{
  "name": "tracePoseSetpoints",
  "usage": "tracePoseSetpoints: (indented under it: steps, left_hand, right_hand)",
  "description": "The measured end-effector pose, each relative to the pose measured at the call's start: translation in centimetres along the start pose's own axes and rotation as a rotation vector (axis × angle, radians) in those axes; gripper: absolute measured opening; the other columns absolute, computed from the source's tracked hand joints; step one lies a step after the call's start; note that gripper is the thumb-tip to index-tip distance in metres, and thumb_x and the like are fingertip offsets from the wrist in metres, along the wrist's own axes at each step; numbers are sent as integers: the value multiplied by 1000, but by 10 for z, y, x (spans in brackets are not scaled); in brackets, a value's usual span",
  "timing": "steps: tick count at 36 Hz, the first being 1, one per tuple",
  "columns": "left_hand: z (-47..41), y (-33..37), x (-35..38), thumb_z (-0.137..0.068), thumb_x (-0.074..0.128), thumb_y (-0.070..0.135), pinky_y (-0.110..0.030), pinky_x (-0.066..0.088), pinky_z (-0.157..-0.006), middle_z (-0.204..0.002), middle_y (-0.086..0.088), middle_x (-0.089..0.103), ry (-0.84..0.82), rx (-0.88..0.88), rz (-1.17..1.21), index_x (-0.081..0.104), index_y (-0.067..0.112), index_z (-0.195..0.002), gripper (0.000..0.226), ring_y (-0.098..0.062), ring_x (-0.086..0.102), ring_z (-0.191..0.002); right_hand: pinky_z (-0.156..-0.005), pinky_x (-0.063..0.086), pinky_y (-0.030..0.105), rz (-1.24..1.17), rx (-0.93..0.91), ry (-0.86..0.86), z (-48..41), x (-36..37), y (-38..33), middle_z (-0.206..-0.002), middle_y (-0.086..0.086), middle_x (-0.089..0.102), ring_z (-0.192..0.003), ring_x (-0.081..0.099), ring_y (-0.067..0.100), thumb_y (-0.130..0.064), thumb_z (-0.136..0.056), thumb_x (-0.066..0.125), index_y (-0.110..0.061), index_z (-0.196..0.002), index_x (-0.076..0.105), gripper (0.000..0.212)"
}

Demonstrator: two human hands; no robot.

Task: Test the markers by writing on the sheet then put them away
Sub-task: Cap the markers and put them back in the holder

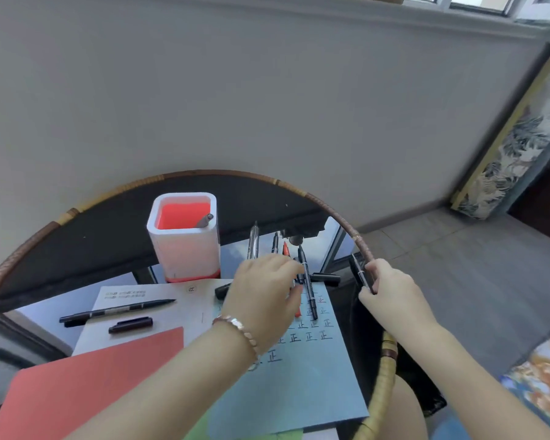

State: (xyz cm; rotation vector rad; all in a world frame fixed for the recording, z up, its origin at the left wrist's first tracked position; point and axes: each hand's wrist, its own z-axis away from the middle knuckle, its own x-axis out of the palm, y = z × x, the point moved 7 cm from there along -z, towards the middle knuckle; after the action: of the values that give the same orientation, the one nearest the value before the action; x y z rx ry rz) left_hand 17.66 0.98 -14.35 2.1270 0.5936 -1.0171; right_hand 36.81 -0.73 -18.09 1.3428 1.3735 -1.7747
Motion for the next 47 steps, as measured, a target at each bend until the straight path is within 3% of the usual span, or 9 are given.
tracePoseSetpoints:
  steps: [8, 11, 17, 20, 23, 27, 33, 40, 47]
  left_hand:
    - [-47, 11, 69, -93, 47, 29, -32, 27, -96, -121, 1, 54, -317, -55, -189, 57, 16, -118, 30, -20, 34, -121]
    - [-49, 9, 77, -93, 46, 22, -32, 29, -92, -117, 1, 55, -317, -58, -212, 61, 15, -108, 22, -21, 36, -115]
    - [-41, 4, 63, -64, 74, -7, -36, 43, -68, -78, -2, 67, -73, 41, -116, 62, 12, -69, 23, -29, 59, -85]
    - [-38, 8, 53, -81, 63, 6, -43, 38, -87, -102, -3, 66, -98, 66, -44, 66, 10, -92, 12, -28, 52, -109]
    - [-39, 3, 65, -92, 48, 27, -32, 23, -98, -127, 6, 54, -255, 42, -103, 56, 19, -121, 30, -18, 32, -126]
    - [-42, 7, 77, -91, 50, 30, -32, 22, -96, -121, 2, 56, -343, 54, -154, 60, 18, -116, 29, -22, 31, -121]
    - [-47, 15, 76, -93, 47, 28, -36, 27, -100, -119, -2, 55, -268, 61, -148, 61, 10, -108, 27, -24, 34, -119]
    - [-24, 2, 8, -93, 48, 19, -13, 47, -61, -80, 6, 63, 5, -322, 610, 52, 26, -87, 10, -7, 61, -74]
    - [28, -41, -36, -89, 52, 13, -23, 51, -65, -56, 11, 63, 88, -627, 1101, 64, 20, -88, 14, -3, 61, -59]
  right_hand:
    - [-61, 45, 22, -409, -26, 23, 18, -19, 1, -77, 0, 56, -74, 56, 14, -7, -83, 51, -20, -108, 53, 29]
    - [-58, 39, 13, -433, -59, 11, 25, -21, 1, -83, -4, 57, -74, 55, 9, -6, -86, 48, -22, -108, 52, 28]
    - [-60, 42, 21, -517, -76, 39, 32, -26, -4, -84, 6, 59, -71, 53, 19, -6, -86, 47, -26, -100, 56, 26]
    - [-56, 39, 21, -524, -98, 45, 33, -27, -9, -75, 3, 56, -62, 47, 15, -8, -86, 47, -26, -97, 57, 23]
    - [-56, 37, 19, -522, -95, 48, 34, -26, -13, -73, -1, 54, -63, 47, 12, -10, -85, 50, -26, -96, 58, 21]
    - [-61, 40, 11, -545, -83, 36, 38, -25, -17, -88, -1, 58, -87, 58, 15, -8, -82, 56, -30, -95, 55, 26]
    - [-64, 45, 19, -547, -109, 71, 42, -32, -13, -87, 0, 61, -84, 61, 16, -6, -81, 58, -33, -90, 55, 29]
    - [-67, 49, 12, -646, -206, 110, 51, -49, -25, -81, -6, 67, -81, 63, 5, -7, -84, 60, -31, -90, 62, 25]
    - [-59, 45, 5, -624, -411, 74, 68, -54, -72, -85, -23, 68, -76, 63, 0, -13, -80, 67, -32, -86, 67, 20]
